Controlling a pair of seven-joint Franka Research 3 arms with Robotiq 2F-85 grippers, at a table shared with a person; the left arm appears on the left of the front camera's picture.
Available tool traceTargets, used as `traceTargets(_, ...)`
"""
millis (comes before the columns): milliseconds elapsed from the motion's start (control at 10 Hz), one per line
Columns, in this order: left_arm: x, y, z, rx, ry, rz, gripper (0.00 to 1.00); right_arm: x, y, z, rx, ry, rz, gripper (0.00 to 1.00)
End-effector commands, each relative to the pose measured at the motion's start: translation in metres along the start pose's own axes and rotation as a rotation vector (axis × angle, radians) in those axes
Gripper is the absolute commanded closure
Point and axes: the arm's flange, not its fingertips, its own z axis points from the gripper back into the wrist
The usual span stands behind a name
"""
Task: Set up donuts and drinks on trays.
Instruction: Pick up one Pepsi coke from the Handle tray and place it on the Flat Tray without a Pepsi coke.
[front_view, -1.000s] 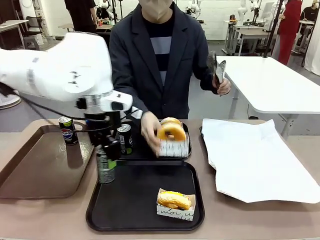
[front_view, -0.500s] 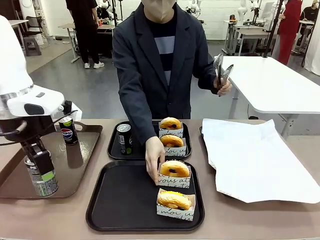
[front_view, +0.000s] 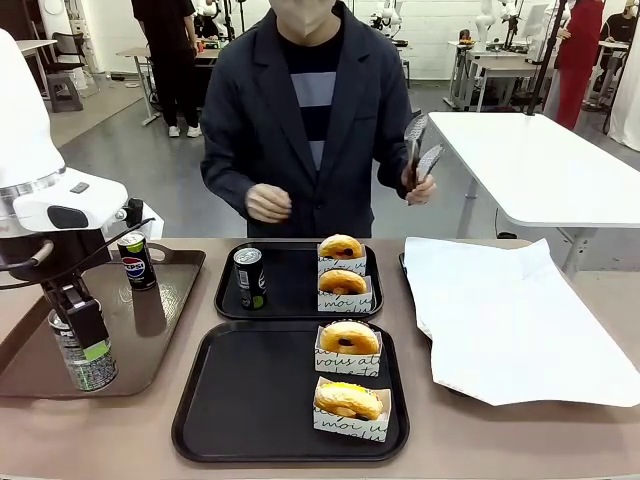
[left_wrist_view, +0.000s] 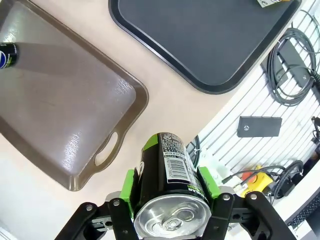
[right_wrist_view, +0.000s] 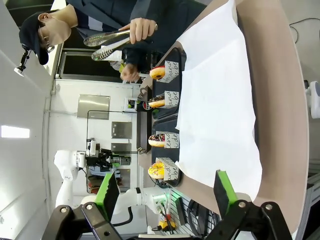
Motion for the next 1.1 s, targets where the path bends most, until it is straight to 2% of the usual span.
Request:
traceTargets(0, 0.0, 0.0, 0.0, 0.0, 0.0, 0.0, 0.41, 0.0, 0.001, 0.001, 0.01, -0.005, 0.003, 0.0)
traceTargets(600, 0.129, 0.0, -0.031, -0.131, -0.084, 0.005, 0.41, 0.0, 0.001, 0.001, 0.01, -0.005, 0.003, 0.0)
traceTargets(800, 0.154, -0.013, -0.057, -0.127, -0.085, 0.018, 0.41, 0.0, 0.001, 0.001, 0.01, -0.005, 0.003, 0.0)
traceTargets(1000, 0.166, -0.031, -0.082, -0.053, -0.11, 0.016, 0.41, 0.0, 0.001, 0.001, 0.01, -0.005, 0.003, 0.0)
